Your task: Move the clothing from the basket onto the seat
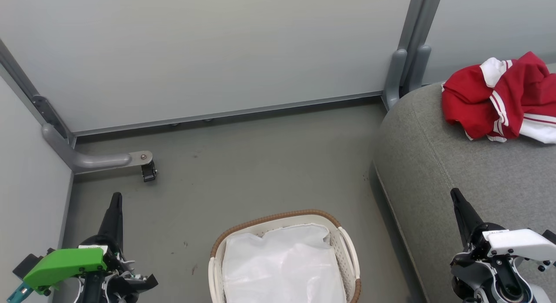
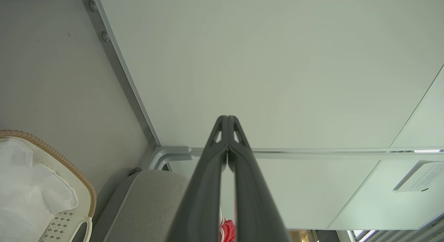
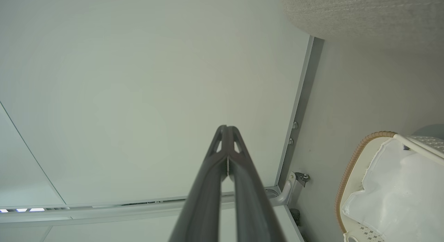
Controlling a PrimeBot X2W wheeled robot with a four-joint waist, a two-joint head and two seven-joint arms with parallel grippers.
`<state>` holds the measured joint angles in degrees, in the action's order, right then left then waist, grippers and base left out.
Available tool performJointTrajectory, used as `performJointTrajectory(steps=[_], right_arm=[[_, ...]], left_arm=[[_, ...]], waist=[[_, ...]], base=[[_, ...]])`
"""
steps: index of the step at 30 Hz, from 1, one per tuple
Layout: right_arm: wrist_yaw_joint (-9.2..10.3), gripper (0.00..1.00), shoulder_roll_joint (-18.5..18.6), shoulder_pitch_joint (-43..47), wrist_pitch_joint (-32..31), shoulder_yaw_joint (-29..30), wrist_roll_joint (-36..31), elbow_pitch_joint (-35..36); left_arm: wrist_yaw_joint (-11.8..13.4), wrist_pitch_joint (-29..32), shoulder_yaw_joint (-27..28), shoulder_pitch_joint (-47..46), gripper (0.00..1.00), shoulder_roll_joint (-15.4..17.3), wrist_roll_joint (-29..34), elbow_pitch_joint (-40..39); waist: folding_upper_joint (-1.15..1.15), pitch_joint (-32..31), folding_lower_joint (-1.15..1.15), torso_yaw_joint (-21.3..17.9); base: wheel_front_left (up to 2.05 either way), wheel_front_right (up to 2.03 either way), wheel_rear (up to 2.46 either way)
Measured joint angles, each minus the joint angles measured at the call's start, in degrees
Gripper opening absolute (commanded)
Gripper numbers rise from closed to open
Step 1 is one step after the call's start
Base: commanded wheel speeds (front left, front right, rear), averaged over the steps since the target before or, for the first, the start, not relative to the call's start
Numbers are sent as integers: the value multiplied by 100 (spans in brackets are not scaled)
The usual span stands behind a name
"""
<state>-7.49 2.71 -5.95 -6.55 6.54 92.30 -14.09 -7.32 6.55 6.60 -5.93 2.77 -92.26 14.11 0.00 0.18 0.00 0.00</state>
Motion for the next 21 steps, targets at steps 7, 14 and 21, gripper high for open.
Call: performJointTrajectory(steps=[7, 14, 21], right_arm=[[0, 0, 0, 0, 0, 0, 0, 0], [0, 0, 0, 0, 0, 0, 1, 0], [0, 0, 0, 0, 0, 0, 1, 0]], left_arm=[[0, 0, 0, 0, 0, 0, 0, 0], [0, 0, 0, 0, 0, 0, 0, 0], [0, 0, 0, 0, 0, 0, 0, -1]], waist=[[0, 0, 0, 0], [0, 0, 0, 0], [0, 0, 0, 0]], base=[[0, 0, 0], [0, 0, 0], [0, 0, 0]])
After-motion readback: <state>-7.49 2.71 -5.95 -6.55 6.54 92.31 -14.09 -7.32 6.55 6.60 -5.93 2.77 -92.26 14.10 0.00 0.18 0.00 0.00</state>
